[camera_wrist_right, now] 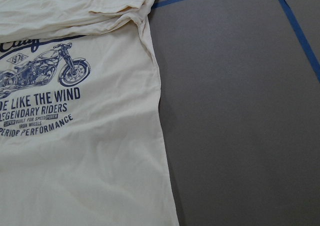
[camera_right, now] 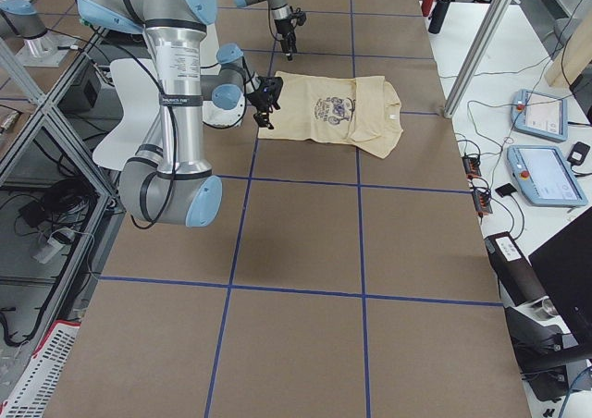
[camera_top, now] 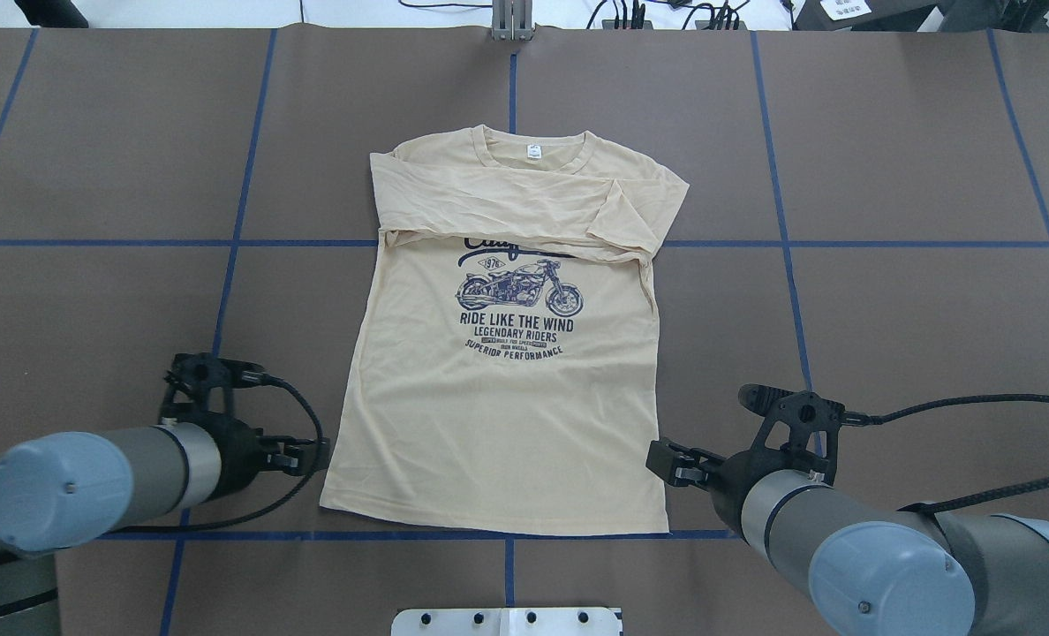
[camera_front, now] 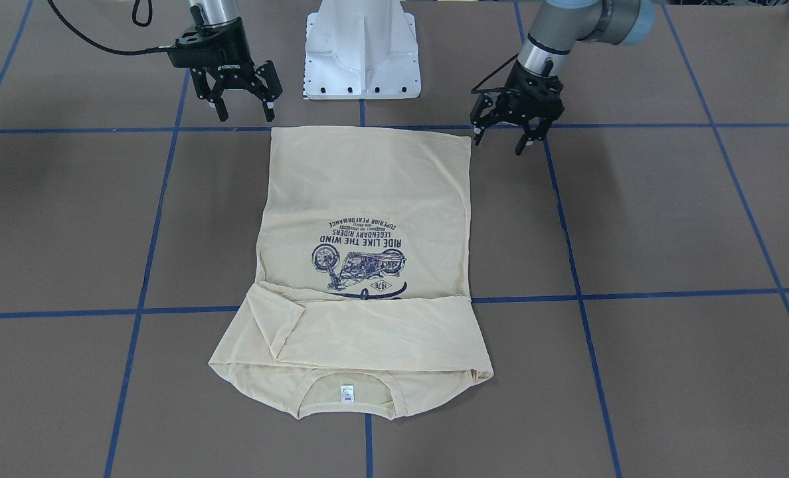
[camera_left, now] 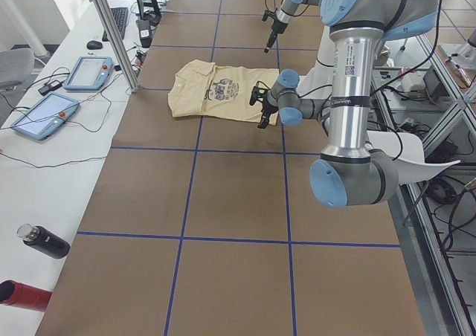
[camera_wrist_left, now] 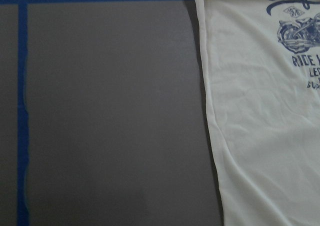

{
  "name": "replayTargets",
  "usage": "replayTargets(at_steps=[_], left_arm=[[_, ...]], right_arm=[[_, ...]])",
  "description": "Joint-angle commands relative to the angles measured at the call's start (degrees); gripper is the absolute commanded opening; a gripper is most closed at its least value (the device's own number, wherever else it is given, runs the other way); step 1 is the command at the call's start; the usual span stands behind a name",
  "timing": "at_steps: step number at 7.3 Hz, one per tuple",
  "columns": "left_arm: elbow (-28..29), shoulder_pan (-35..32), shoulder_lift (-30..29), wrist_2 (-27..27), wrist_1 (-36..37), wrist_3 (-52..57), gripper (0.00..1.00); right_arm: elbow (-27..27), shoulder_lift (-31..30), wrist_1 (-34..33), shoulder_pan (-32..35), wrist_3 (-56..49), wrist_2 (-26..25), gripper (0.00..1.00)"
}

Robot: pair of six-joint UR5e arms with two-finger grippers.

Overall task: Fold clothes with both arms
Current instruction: 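Release the sleeve and move both grippers to the hem corners nearest the robot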

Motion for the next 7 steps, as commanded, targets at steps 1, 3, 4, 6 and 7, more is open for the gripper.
replayTargets(at_steps=[1,3,4,6,7], left_arm=[[1.9,2.8,-7.6,0.2,9.1,-0.9,0.62],[1.8,3.3,-6.9,-0.3,9.1,-0.3,0.59],[1.9,3.1,-6.8,-0.6,9.2,-0.2,0.56],[2.0,3.3,-5.2,-0.6,8.7,-0.2,0.55],[2.0,3.3,-5.2,-0.6,8.6,-0.3,0.53]], right_arm=[[0.1,0.1,0.1,-0.2,0.0,-0.4,1.0],[0.1,0.5,0.1,-0.3,0.0,-0.5,1.0],[0.1,0.5,0.1,-0.3,0.0,-0.5,1.0],[0.0,0.5,0.1,-0.3,0.0,-0.5,1.0],[0.0,0.6,0.1,-0.3,0.0,-0.5,1.0]])
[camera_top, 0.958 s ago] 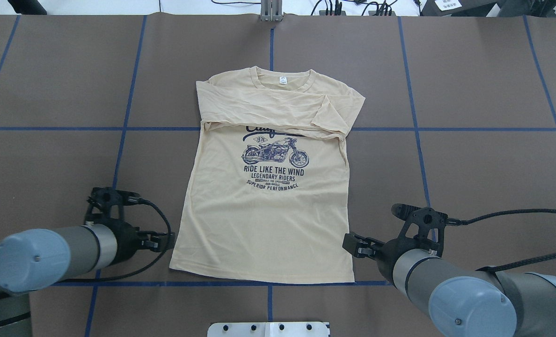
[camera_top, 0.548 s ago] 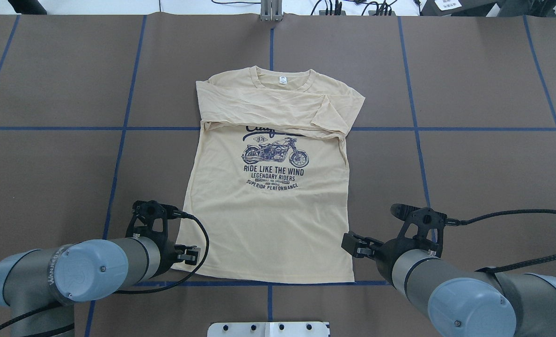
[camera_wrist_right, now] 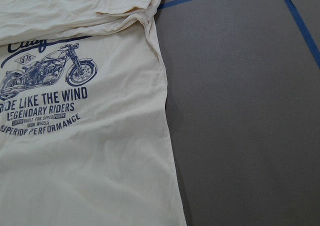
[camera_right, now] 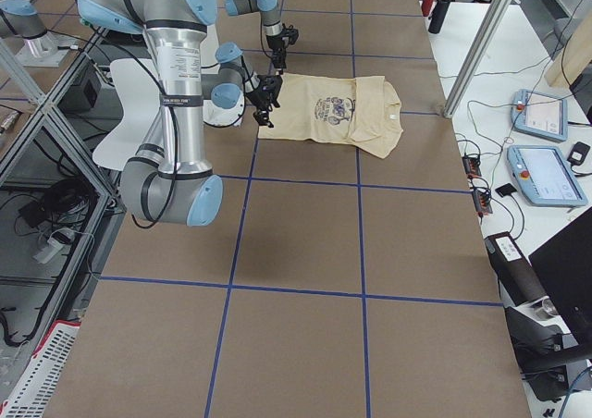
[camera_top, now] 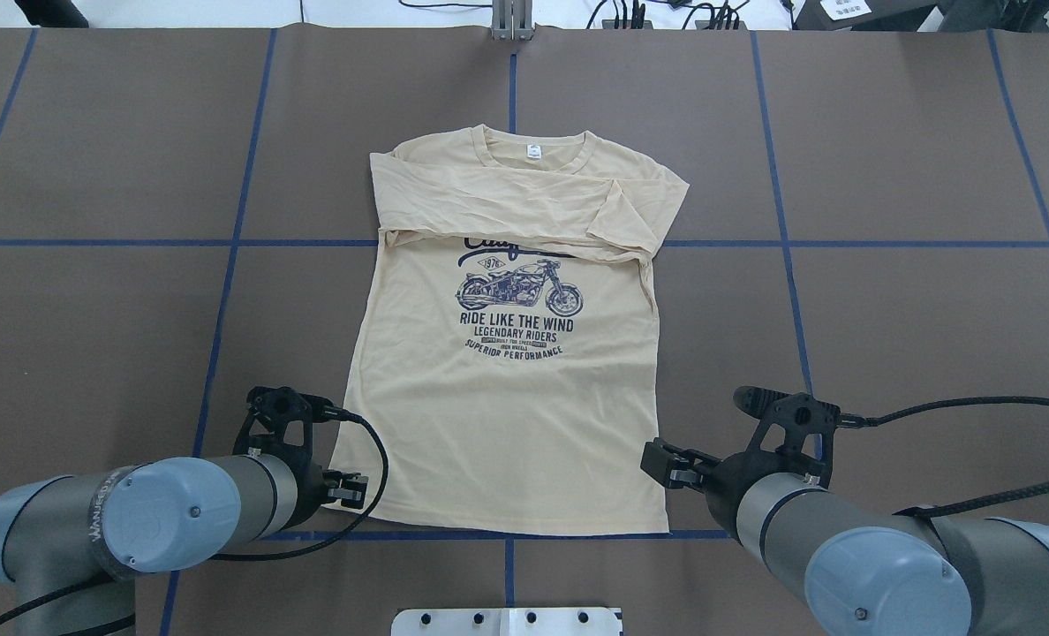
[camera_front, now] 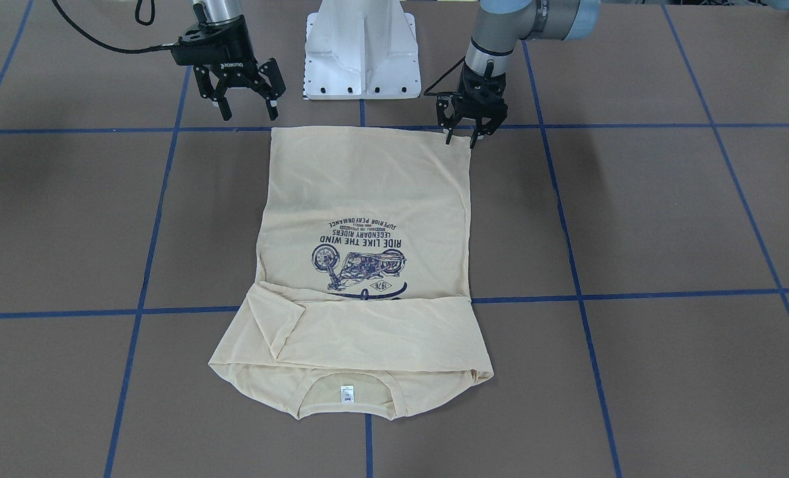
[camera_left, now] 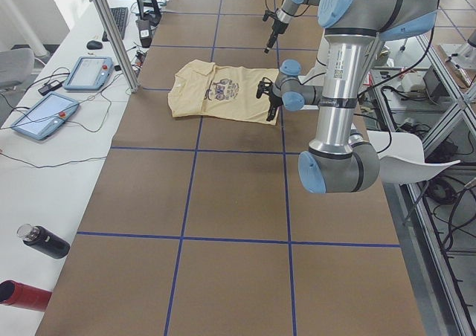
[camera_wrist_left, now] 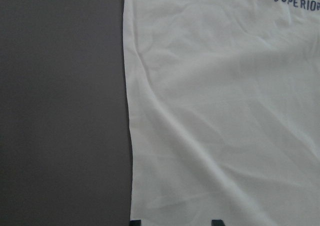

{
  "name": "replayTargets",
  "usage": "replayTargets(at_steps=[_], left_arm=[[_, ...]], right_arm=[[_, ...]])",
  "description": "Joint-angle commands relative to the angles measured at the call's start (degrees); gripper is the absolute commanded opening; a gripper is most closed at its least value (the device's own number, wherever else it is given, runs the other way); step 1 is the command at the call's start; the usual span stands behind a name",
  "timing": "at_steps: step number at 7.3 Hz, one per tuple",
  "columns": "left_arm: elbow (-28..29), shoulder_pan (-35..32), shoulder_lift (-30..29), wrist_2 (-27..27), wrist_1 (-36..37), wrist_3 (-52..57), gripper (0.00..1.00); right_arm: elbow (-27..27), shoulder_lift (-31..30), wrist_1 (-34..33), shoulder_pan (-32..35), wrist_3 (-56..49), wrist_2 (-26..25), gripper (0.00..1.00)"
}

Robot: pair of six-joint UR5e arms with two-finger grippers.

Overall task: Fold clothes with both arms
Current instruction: 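Grasp the hem corners nearest the robot with both grippers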

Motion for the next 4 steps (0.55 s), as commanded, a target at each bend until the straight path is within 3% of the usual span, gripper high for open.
replayTargets(at_steps=[1,4], left_arm=[[0.1,0.1,0.5,-0.1,-0.2,-0.1,0.53],[1.0,0.3,0.3,-0.1,-0.2,-0.2,0.49]], right_arm=[[-0.1,0.0,0.0,0.0,0.0,0.0,1.0],[-0.2,0.0,0.0,-0.1,0.0,0.0,1.0]])
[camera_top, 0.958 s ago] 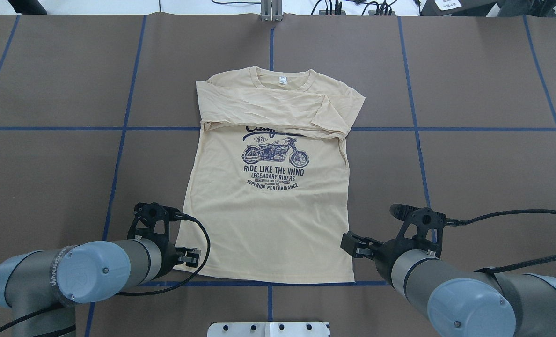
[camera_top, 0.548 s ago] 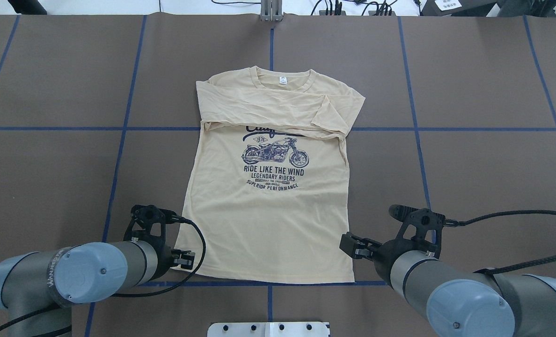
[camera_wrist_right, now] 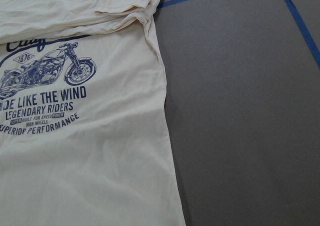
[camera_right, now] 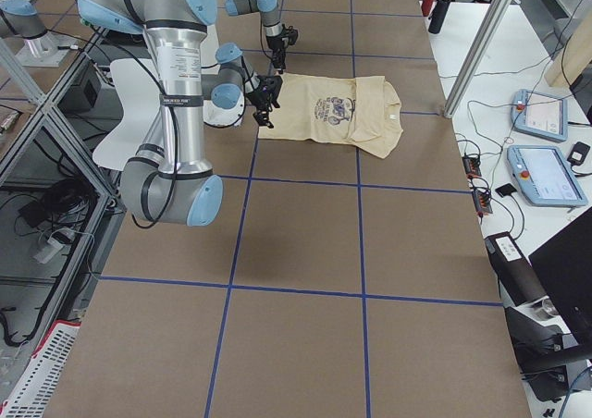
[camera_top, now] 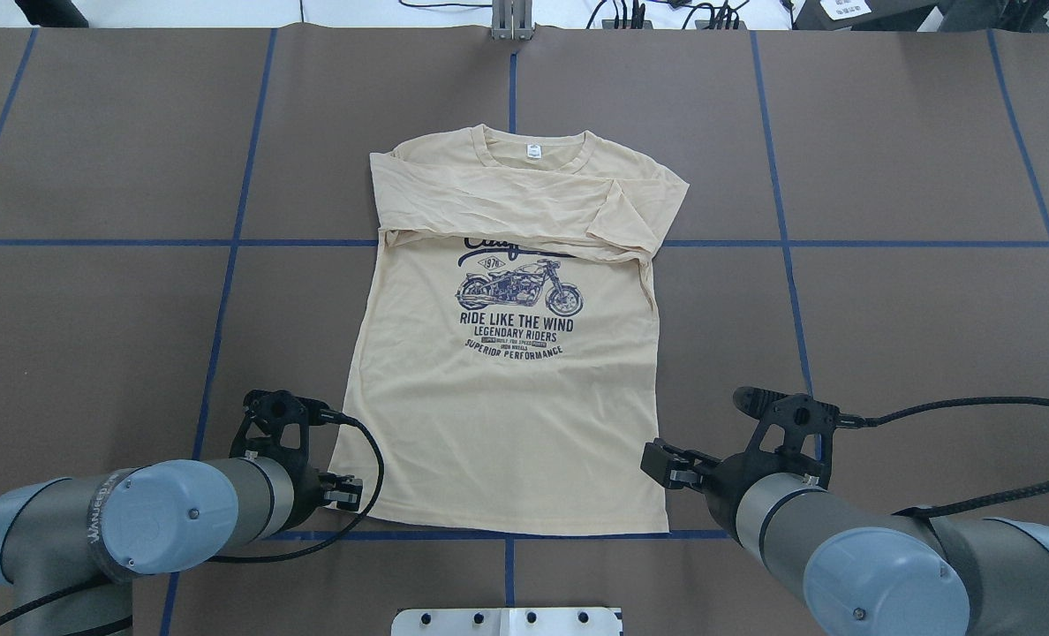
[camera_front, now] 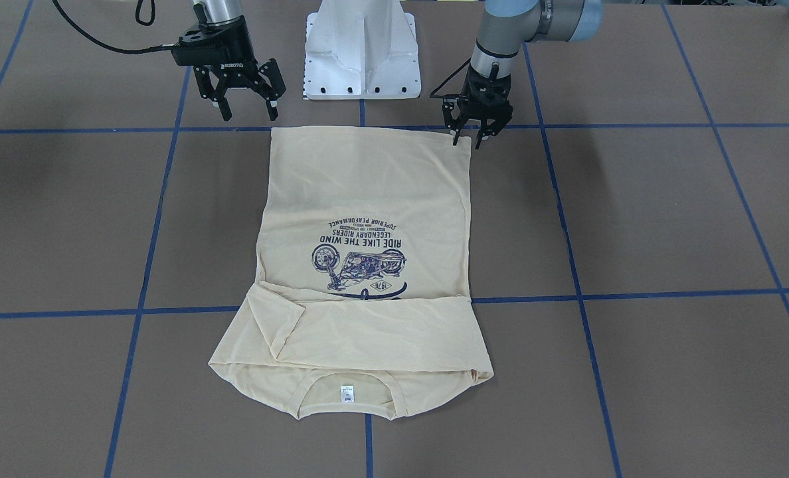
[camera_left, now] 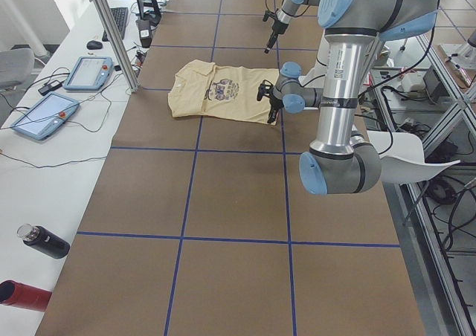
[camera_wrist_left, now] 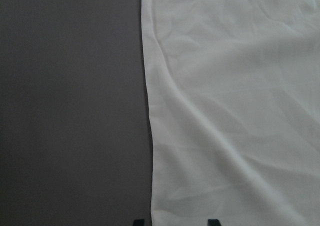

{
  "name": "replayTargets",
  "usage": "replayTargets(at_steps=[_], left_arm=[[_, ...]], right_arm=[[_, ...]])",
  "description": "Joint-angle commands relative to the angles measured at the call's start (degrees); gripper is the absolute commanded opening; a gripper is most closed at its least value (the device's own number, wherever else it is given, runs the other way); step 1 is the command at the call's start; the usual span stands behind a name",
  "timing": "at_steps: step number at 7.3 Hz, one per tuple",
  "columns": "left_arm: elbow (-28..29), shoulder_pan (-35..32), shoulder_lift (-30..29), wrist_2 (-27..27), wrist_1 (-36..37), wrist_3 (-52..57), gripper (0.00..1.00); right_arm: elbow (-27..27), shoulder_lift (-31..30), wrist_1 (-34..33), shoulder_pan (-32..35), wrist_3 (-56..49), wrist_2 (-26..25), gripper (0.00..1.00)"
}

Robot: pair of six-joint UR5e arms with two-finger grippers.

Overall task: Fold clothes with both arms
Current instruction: 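Grasp the hem corners nearest the robot with both grippers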

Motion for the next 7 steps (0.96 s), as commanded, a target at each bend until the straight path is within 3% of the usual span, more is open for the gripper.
replayTargets(at_steps=[1,6,7], left_arm=[[0.8,0.3,-0.1,0.0,0.0,-0.1,0.49],[1.2,1.4,-0.1,0.0,0.0,-0.2,0.41],[1.1,1.7,-0.2,-0.1,0.0,-0.3,0.25]], right_arm=[[-0.1,0.0,0.0,0.0,0.1,0.0,1.0],[-0.1,-0.2,0.0,-0.9,0.1,-0.9,1.0],[-0.1,-0.2,0.0,-1.0,0.0,-0.9,1.0]])
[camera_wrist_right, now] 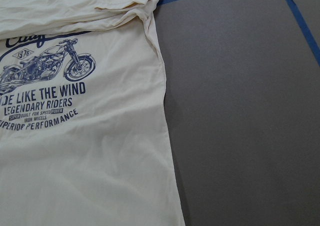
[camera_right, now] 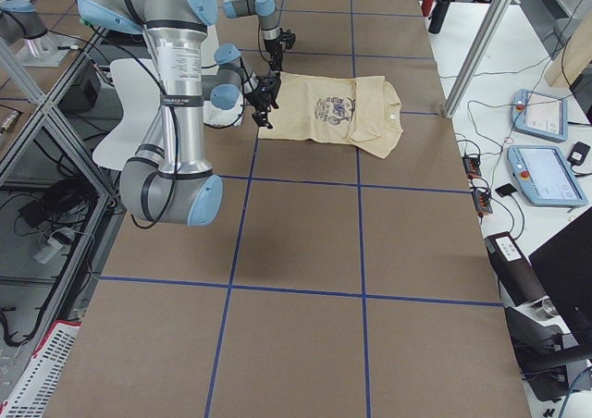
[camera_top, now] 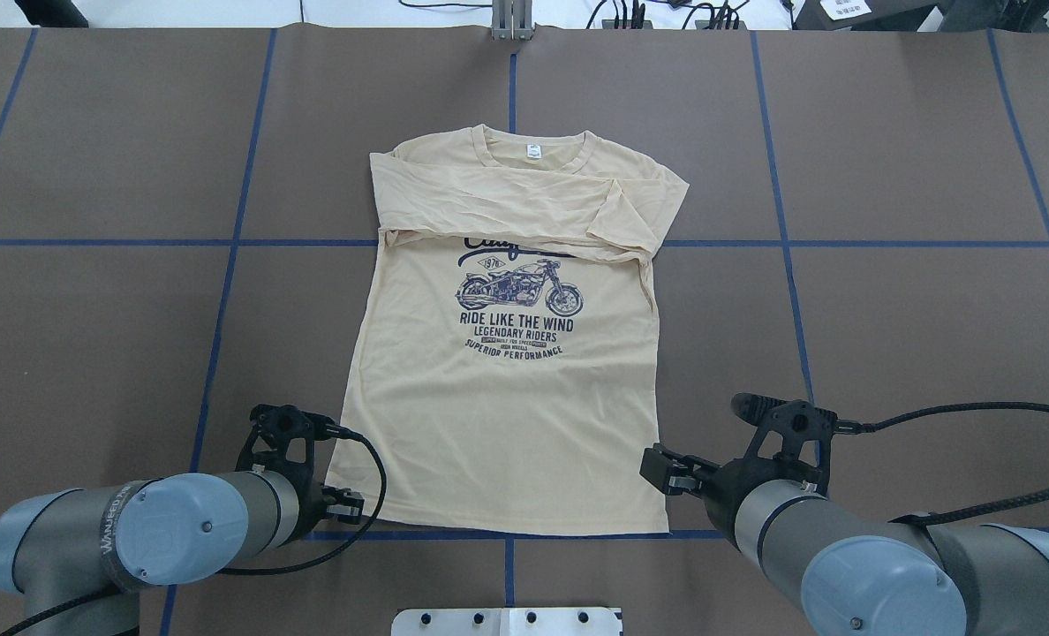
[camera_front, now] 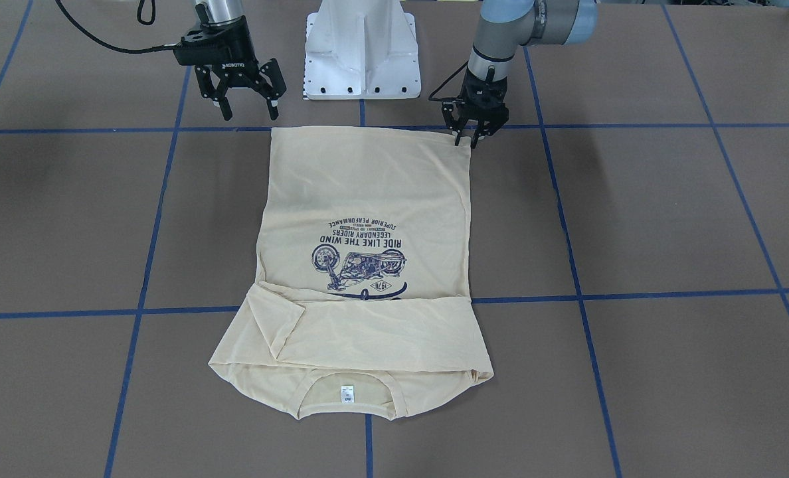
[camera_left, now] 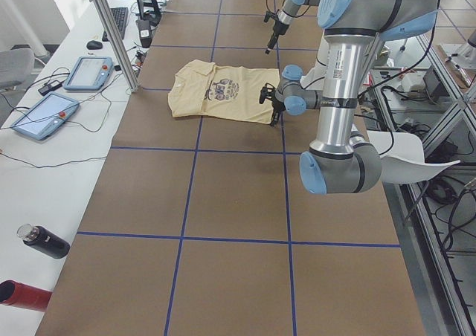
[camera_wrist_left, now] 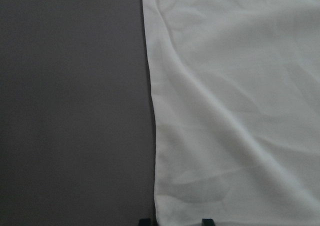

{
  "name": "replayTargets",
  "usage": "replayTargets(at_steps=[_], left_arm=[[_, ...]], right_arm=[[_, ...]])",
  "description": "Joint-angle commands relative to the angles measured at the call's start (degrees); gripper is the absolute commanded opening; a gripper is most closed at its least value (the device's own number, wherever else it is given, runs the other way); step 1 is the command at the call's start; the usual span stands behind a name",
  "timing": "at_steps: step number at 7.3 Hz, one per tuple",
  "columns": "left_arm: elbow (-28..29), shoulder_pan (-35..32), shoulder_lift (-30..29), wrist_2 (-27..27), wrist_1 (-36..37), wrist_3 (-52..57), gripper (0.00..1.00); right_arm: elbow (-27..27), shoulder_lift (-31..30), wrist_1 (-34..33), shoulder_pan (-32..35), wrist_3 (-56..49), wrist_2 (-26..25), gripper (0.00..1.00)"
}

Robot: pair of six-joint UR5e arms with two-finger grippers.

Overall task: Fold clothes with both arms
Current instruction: 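Grasp the hem corners nearest the robot with both grippers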

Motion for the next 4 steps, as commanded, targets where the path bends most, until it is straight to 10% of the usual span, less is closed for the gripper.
replayTargets(at_steps=[1,4], left_arm=[[-0.2,0.3,-0.1,-0.1,0.1,-0.2,0.0],[-3.4,0.2,0.0,0.1,0.7,-0.2,0.0]], right_arm=[[0.0,0.0,0.0,-0.2,0.0,-0.1,1.0],[-3.1,0.2,0.4,-3.0,0.5,-3.3,0.99]])
